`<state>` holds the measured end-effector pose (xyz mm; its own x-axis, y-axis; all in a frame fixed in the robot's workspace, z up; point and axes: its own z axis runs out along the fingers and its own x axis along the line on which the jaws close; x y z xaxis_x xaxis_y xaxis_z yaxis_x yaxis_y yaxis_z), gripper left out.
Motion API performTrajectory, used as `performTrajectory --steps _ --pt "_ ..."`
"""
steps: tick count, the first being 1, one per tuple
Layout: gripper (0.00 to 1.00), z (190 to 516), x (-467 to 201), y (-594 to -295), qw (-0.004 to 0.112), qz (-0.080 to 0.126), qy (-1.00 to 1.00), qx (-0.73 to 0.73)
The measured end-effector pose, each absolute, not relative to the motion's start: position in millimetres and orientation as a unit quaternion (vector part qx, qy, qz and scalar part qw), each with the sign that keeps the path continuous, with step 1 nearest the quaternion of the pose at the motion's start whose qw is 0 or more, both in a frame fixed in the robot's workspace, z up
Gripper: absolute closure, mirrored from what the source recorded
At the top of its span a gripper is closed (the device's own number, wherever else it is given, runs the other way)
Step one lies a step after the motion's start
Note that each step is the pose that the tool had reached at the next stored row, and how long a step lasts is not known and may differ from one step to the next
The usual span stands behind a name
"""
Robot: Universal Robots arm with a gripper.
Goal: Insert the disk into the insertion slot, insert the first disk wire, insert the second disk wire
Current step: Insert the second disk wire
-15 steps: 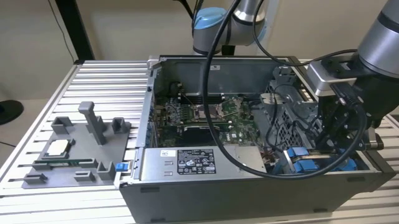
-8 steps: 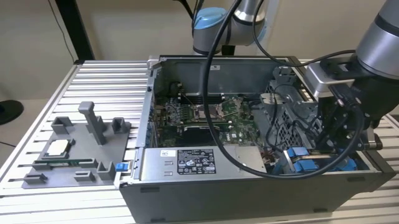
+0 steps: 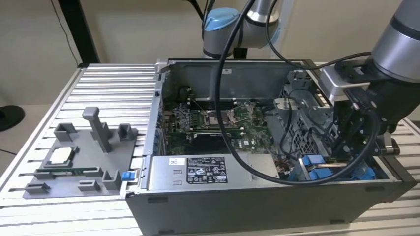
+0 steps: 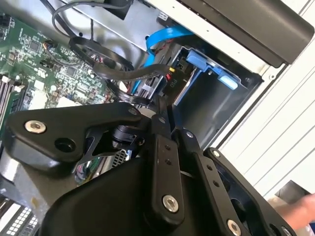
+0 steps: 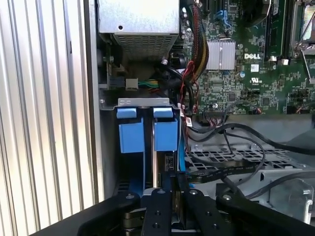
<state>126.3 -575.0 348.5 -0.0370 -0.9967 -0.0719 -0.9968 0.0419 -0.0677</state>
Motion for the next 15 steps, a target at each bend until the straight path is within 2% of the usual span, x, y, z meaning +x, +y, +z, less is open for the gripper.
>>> performTrajectory --steps 15 --pt "1.00 343.7 127.8 -574.8 0.052 -0.003 0.720 -0.692"
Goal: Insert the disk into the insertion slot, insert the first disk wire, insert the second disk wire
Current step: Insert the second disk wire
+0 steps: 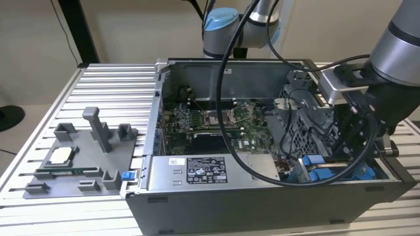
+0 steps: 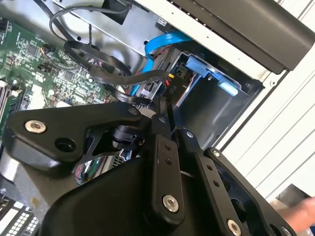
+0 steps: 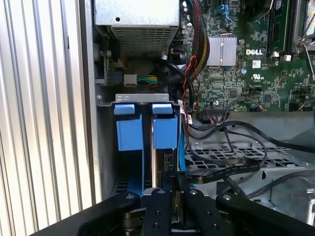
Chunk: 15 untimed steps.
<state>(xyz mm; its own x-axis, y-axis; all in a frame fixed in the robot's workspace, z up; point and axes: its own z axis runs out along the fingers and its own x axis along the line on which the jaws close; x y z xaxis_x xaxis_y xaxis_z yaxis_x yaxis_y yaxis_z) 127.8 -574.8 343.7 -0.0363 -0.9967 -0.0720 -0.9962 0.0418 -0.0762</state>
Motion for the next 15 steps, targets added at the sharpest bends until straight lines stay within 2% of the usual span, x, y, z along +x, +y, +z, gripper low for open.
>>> performTrajectory --steps 15 --pt "1.00 340.7 128.2 -574.3 0.053 -0.002 0.717 -0.695"
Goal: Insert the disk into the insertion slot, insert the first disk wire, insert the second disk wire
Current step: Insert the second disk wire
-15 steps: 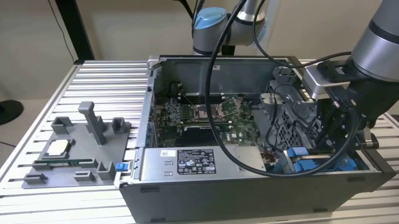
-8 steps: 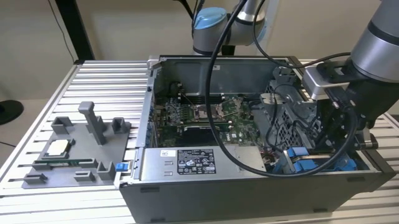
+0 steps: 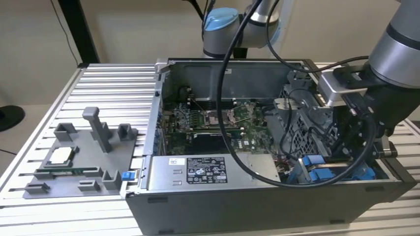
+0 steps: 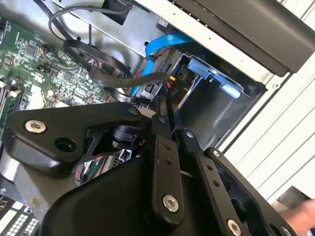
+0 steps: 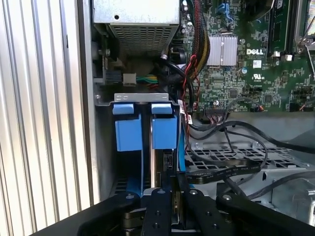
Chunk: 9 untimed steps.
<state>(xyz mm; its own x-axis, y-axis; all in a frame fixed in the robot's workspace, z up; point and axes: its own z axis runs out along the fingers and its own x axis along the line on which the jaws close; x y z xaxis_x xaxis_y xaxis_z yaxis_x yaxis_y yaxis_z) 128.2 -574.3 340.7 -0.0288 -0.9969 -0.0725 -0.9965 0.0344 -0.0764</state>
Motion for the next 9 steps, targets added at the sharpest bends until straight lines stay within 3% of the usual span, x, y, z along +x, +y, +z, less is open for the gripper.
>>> performTrajectory --steps 9 --pt "1.00 337.1 128.3 -574.3 0.053 -0.002 0.714 -0.698"
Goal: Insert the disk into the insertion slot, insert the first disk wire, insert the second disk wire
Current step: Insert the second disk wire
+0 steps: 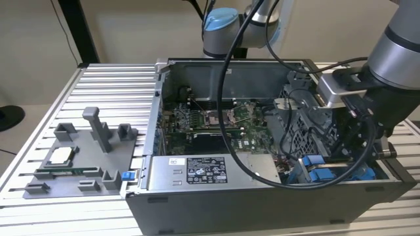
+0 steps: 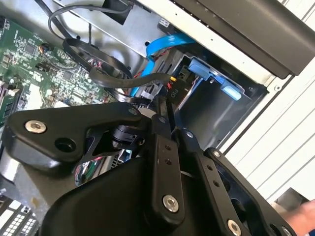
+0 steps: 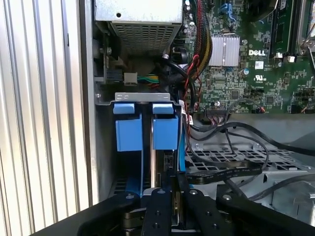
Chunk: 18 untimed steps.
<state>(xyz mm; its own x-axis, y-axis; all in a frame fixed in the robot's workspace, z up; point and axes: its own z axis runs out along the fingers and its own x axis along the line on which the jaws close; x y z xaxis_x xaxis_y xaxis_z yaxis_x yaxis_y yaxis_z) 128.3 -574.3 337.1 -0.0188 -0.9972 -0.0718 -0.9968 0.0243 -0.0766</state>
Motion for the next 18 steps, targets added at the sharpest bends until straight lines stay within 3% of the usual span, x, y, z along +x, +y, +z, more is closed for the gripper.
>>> performTrajectory --steps 4,5,18 --pt "1.00 336.0 128.3 -574.3 0.053 -0.002 0.714 -0.699" --pt "0.00 335.8 128.3 -574.3 0.053 -0.002 0.714 -0.699" --pt "0.00 359.0 128.3 -574.3 0.053 -0.002 0.714 -0.698"
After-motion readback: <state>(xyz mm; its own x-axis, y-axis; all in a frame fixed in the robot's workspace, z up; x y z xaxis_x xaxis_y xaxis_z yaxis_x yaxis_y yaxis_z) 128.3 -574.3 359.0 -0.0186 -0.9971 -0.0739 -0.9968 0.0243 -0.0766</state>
